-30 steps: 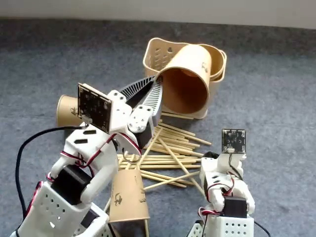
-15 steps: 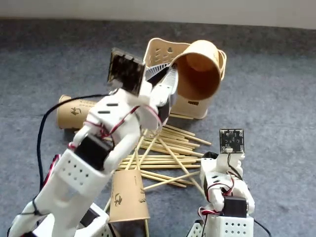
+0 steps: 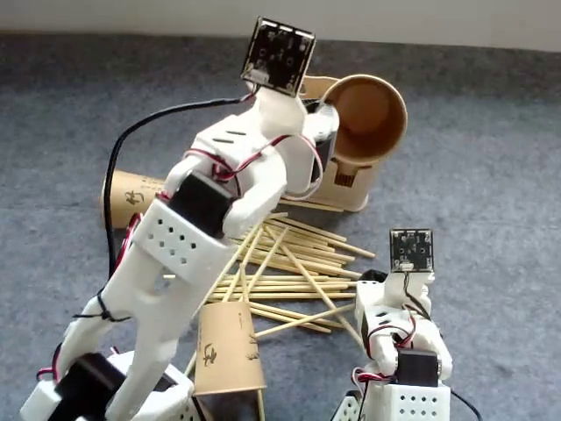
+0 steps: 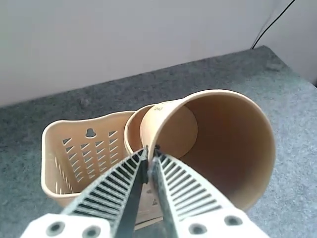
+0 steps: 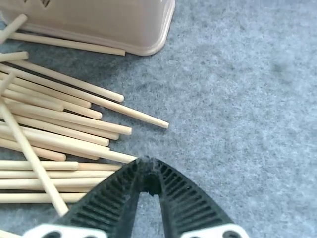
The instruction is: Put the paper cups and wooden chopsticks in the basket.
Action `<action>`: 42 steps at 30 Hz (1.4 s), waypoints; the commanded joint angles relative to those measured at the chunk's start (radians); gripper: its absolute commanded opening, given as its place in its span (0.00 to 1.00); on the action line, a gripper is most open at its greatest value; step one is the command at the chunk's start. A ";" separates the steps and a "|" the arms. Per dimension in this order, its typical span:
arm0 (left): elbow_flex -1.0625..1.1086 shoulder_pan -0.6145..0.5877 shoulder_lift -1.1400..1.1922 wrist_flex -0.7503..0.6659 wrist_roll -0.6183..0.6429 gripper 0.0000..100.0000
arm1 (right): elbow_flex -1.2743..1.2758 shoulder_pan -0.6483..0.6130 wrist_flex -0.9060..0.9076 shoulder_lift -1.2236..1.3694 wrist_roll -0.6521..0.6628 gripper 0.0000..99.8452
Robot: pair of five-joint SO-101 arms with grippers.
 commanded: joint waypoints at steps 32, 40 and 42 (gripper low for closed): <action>-0.332 -0.150 0.228 0.049 0.031 0.14 | 0.107 0.010 -0.016 -0.010 0.014 0.01; -0.364 -0.217 0.223 0.054 0.144 0.15 | 0.107 0.010 -0.016 -0.010 0.014 0.01; -0.377 -0.211 0.223 0.054 0.144 0.15 | 0.107 0.010 -0.016 -0.010 0.014 0.01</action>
